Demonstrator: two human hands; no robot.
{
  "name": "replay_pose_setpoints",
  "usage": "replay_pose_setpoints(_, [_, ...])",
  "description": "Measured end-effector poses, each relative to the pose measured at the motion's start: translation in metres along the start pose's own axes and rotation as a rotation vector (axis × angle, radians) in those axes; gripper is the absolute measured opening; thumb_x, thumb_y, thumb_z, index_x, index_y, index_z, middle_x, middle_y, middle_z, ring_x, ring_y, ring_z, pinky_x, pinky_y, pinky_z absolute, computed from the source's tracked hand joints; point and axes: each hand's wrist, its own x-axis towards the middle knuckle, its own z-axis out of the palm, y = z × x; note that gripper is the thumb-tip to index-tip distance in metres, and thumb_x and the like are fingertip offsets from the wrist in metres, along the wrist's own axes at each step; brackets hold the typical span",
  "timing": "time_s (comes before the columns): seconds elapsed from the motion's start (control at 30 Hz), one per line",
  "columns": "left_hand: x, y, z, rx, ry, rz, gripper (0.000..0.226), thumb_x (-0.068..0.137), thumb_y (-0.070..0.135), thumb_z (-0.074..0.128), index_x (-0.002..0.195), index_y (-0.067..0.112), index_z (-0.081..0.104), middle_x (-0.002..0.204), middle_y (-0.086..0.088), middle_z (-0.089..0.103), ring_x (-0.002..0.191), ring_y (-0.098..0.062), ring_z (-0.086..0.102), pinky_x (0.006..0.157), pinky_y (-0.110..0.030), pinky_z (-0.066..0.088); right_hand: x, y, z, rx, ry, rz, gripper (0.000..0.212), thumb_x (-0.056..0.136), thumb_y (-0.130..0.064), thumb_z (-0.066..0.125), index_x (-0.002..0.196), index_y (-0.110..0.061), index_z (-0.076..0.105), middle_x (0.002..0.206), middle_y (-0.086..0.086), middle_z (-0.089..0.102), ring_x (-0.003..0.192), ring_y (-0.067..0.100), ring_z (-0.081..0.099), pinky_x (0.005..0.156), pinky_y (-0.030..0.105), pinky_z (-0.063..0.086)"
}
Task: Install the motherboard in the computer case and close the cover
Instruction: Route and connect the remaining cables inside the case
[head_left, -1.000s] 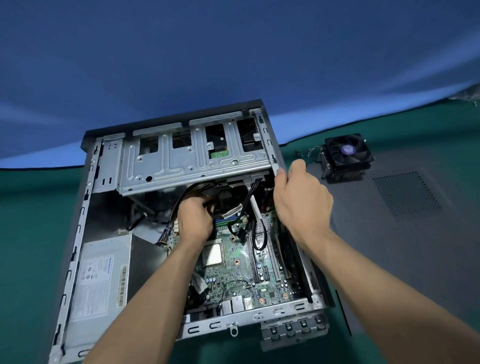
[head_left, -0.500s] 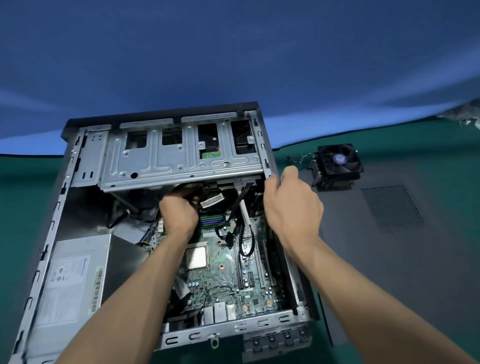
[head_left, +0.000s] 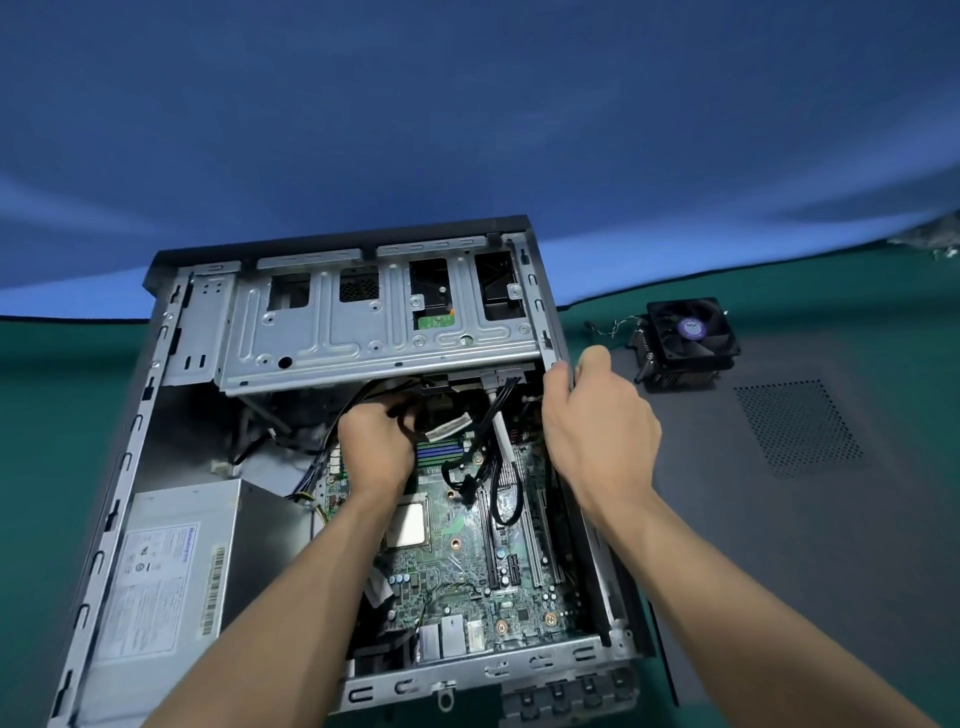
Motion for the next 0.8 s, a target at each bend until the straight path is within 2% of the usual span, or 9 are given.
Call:
replay_pose_setpoints(0.07, [0.002, -0.004, -0.004, -0.07, 0.039, -0.07, 0.029, 0.082, 0.006, 0.069, 0.063, -0.015, 0.061, 0.059, -0.025, 0.06, 0.054, -0.018, 0.044, 0.054, -0.029, 0.033, 0.001, 0.0, 0.001, 0.005, -0.005, 0.009, 0.027, 0.099, -0.034, 0.029, 0.087, -0.012, 0.04, 0.061, -0.002, 0.045, 0.051, 0.014, 0.038, 0.056, 0.035, 0.027])
replay_pose_setpoints(0.13, [0.003, -0.005, -0.007, -0.122, 0.046, -0.11, 0.038, 0.08, 0.002, 0.069, 0.049, -0.009, 0.049, 0.043, -0.012, 0.042, 0.048, -0.014, 0.029, 0.05, -0.029, 0.027, 0.001, 0.0, 0.001, 0.008, -0.005, 0.016, 0.028, 0.099, -0.034, 0.029, 0.086, -0.012, 0.039, 0.06, -0.002, 0.044, 0.051, 0.014, 0.038, 0.053, 0.035, 0.024])
replay_pose_setpoints(0.23, [0.003, -0.004, -0.006, -0.163, 0.028, -0.159, 0.056, 0.078, 0.0, 0.069, 0.039, 0.007, 0.031, 0.041, 0.004, 0.026, 0.043, -0.012, 0.02, 0.042, -0.028, 0.02, 0.001, 0.001, 0.0, 0.005, -0.016, 0.023, 0.031, 0.1, -0.039, 0.029, 0.085, -0.013, 0.038, 0.06, -0.003, 0.044, 0.051, 0.013, 0.037, 0.052, 0.035, 0.023])
replay_pose_setpoints(0.33, [0.007, -0.01, -0.003, -0.183, 0.001, -0.168, 0.037, 0.079, 0.0, 0.069, 0.048, -0.008, 0.051, 0.042, 0.009, 0.028, 0.044, -0.008, 0.025, 0.041, -0.024, 0.024, 0.0, 0.002, 0.001, -0.008, -0.028, 0.013, 0.035, 0.1, -0.044, 0.028, 0.086, -0.013, 0.037, 0.062, -0.002, 0.045, 0.053, 0.017, 0.04, 0.055, 0.035, 0.028])
replay_pose_setpoints(0.4, [0.01, -0.013, 0.0, -0.175, 0.006, -0.14, 0.032, 0.08, 0.0, 0.069, 0.052, -0.008, 0.055, 0.042, 0.011, 0.03, 0.044, -0.004, 0.026, 0.04, -0.023, 0.026, 0.001, 0.002, 0.002, -0.015, -0.029, 0.013, 0.036, 0.1, -0.046, 0.028, 0.086, -0.014, 0.037, 0.062, -0.002, 0.045, 0.056, 0.022, 0.043, 0.057, 0.035, 0.03])
replay_pose_setpoints(0.5, [0.008, -0.012, -0.001, -0.246, 0.018, -0.044, 0.008, 0.08, 0.001, 0.07, 0.074, -0.004, 0.071, 0.061, 0.002, 0.059, 0.057, -0.012, 0.048, 0.057, -0.024, 0.04, 0.001, 0.002, 0.003, -0.012, -0.026, 0.015, 0.037, 0.1, -0.047, 0.028, 0.086, -0.014, 0.038, 0.062, -0.002, 0.045, 0.056, 0.022, 0.044, 0.057, 0.035, 0.03])
replay_pose_setpoints(0.53, [0.008, -0.012, -0.001, -0.249, 0.015, -0.012, 0.006, 0.081, 0.0, 0.069, 0.083, -0.003, 0.073, 0.07, -0.001, 0.063, 0.065, -0.013, 0.052, 0.063, -0.024, 0.042, 0.001, 0.002, 0.003, -0.01, -0.025, 0.016, 0.038, 0.1, -0.047, 0.028, 0.086, -0.014, 0.038, 0.062, -0.003, 0.045, 0.056, 0.021, 0.043, 0.057, 0.036, 0.03])
replay_pose_setpoints(0.67, [0.009, -0.013, 0.002, -0.09, -0.011, -0.015, 0.03, 0.083, 0.005, 0.069, 0.063, -0.016, 0.061, 0.052, -0.015, 0.051, 0.058, -0.015, 0.04, 0.054, -0.027, 0.031, 0.0, 0.001, 0.001, -0.04, -0.027, 0.008, 0.04, 0.099, -0.05, 0.026, 0.087, -0.014, 0.036, 0.062, -0.004, 0.042, 0.052, 0.017, 0.037, 0.056, 0.036, 0.027])
replay_pose_setpoints(0.8, [0.006, -0.009, 0.0, -0.097, 0.045, 0.066, 0.014, 0.08, 0.0, 0.07, 0.081, -0.014, 0.069, 0.068, -0.028, 0.066, 0.063, -0.027, 0.063, 0.052, -0.02, 0.027, -0.001, 0.0, 0.001, -0.048, -0.022, -0.001, 0.04, 0.099, -0.051, 0.025, 0.086, -0.014, 0.036, 0.062, -0.004, 0.043, 0.051, 0.013, 0.036, 0.052, 0.035, 0.024])
